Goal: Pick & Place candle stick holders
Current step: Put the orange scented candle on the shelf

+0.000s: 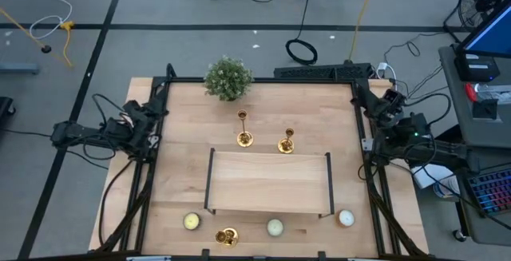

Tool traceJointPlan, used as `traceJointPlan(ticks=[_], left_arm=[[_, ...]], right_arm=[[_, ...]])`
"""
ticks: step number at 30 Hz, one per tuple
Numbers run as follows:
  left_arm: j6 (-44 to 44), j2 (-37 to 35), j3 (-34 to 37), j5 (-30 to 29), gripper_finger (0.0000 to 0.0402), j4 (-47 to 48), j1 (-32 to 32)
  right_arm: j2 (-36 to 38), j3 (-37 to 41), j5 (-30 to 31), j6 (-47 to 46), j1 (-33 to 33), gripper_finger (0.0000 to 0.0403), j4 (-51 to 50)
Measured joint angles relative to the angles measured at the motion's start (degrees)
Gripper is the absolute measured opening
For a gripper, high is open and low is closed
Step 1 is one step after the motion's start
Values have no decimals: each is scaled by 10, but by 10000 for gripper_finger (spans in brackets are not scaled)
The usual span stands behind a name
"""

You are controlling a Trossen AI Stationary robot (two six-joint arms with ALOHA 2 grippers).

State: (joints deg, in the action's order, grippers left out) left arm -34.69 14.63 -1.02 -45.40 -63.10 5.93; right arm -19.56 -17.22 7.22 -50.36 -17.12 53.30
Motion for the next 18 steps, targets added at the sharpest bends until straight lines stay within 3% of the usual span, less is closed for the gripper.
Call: traceJointPlan(ticks=[5,9,13,18], left_arm=[[-81,0,-20,176,19,22,-2],[-126,24,-91,285,19,134,0],[-72,122,-226,366,21,257,12],[68,272,-398,376,53,392,21]], right_arm=[[-54,-42,-29,2,0,228,-17],[-85,-58,-54,-2,0,259,-40],[-104,-58,-60,-30,0,275,-60],[-109,-58,-60,-34,0,283,-86]])
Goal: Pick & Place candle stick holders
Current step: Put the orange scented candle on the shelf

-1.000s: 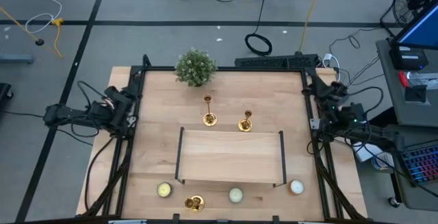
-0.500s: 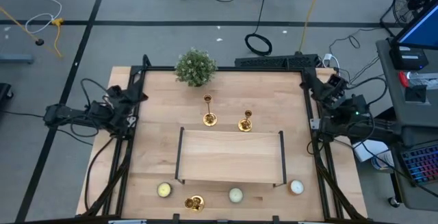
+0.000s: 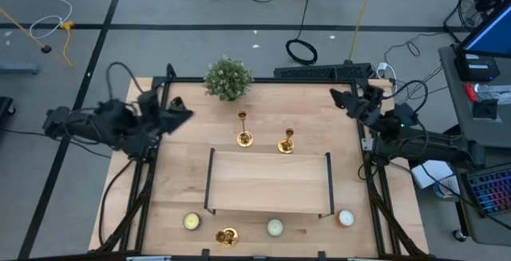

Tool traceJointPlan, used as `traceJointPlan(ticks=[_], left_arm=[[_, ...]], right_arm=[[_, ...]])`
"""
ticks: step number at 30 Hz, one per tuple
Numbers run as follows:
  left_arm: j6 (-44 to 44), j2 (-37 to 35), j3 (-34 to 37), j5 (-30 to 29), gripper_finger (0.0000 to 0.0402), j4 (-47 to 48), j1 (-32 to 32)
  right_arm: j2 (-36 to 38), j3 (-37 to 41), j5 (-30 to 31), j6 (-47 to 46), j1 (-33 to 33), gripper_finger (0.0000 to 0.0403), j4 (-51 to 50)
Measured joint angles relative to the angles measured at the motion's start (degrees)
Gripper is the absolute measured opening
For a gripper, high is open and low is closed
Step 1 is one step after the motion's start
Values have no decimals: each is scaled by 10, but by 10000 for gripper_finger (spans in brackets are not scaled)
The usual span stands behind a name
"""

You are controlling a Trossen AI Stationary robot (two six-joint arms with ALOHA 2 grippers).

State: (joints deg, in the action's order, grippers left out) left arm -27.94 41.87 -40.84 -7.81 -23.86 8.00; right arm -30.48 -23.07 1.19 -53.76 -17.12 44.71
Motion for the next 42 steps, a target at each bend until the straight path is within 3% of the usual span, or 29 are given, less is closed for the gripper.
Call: traceJointPlan(ticks=[3,9,14,20,24,31,42], left_arm=[[56,62,-90,0,86,135,-1],[48,135,-214,-33,144,425,-16],[14,163,-226,-86,186,564,-23],[-71,209,-226,-41,224,725,-29],[-84,236,-226,-65,229,746,-26],[-59,286,-226,-138,230,688,-26],[-50,380,-225,-117,230,639,-46]], right_arm=[[1,0,1,0,0,283,-4],[1,0,0,2,0,283,-6],[1,0,-11,-1,0,283,-10],[1,1,-15,-1,0,283,-24],[1,1,-15,4,0,283,-39],[0,1,-14,4,0,283,-47],[0,1,-14,3,0,283,-51]])
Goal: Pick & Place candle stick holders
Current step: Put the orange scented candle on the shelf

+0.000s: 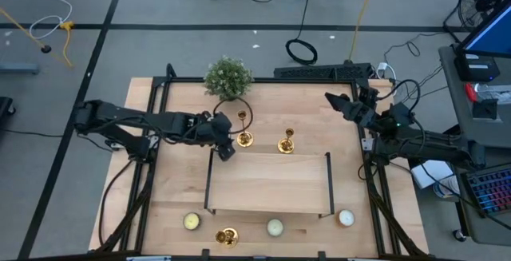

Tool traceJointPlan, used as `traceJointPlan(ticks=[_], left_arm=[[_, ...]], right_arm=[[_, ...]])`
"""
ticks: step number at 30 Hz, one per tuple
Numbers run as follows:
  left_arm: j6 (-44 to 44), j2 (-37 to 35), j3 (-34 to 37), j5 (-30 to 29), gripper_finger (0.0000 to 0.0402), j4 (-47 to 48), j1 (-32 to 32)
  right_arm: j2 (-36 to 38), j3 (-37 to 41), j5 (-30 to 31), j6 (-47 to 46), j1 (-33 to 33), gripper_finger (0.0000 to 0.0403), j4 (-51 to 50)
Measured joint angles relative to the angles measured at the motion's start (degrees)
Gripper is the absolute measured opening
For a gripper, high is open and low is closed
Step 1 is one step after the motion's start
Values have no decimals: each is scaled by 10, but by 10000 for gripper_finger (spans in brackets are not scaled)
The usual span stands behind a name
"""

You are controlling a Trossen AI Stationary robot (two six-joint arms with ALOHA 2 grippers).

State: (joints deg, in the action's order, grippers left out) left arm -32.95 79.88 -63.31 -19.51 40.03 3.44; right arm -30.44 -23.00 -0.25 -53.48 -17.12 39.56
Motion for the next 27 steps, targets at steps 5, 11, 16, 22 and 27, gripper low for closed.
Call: traceJointPlan(ticks=[5,11,16,22,27], left_arm=[[-7,2,0,-1,230,-16,-1],[-10,-12,0,0,230,8,-1],[-18,-23,0,21,230,12,-1],[-19,-31,0,61,230,5,3],[-21,-30,-1,68,230,10,9]], right_arm=[[0,0,-12,-6,0,283,-17],[0,0,-70,-37,0,283,-5],[0,0,-107,-90,0,283,94],[1,0,-120,-136,36,283,244],[-2,-37,-137,-97,115,283,209]])
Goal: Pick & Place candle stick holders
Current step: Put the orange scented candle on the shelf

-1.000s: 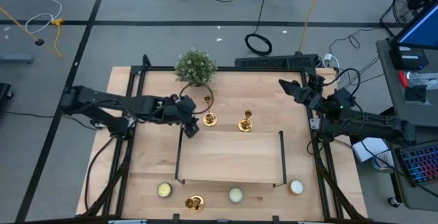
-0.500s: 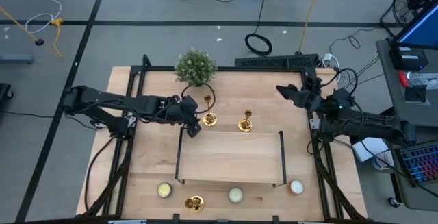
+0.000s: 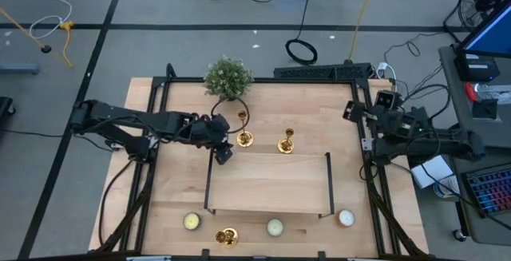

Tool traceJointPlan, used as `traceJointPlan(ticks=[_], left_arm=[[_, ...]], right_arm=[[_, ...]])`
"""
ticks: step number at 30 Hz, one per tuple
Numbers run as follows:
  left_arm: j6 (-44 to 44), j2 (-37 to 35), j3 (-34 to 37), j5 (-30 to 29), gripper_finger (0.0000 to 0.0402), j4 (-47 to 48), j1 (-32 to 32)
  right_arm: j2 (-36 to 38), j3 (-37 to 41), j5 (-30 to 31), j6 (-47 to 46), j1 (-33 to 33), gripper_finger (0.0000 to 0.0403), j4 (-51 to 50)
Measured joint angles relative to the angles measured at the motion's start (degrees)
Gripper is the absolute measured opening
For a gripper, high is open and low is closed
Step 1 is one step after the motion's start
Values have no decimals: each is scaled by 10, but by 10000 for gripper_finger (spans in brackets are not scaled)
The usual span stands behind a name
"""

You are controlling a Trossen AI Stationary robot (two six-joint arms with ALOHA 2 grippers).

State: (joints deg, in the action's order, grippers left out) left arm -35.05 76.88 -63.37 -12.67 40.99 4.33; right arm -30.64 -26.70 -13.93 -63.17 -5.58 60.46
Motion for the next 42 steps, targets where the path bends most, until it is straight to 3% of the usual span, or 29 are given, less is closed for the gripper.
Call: traceJointPlan(ticks=[3,8,12,16,23,30,35,42], left_arm=[[0,-1,0,4,230,1,3],[-2,-1,0,4,230,10,6],[-2,-1,0,4,230,28,6],[-1,-1,0,4,230,41,6],[3,-1,0,4,230,45,6],[7,-1,0,4,230,51,6],[6,-1,0,4,230,51,6],[0,-1,0,-7,230,40,16]], right_arm=[[-5,-59,-1,67,64,283,-101],[-41,-203,2,173,166,283,-397],[-90,-298,6,177,236,283,-632],[-135,-345,19,135,296,283,-784],[-180,-351,-13,-28,409,283,-909],[-228,-351,-13,-178,542,283,-920],[-293,-351,-12,-199,592,283,-957],[-389,-351,13,-166,608,288,-1128]])
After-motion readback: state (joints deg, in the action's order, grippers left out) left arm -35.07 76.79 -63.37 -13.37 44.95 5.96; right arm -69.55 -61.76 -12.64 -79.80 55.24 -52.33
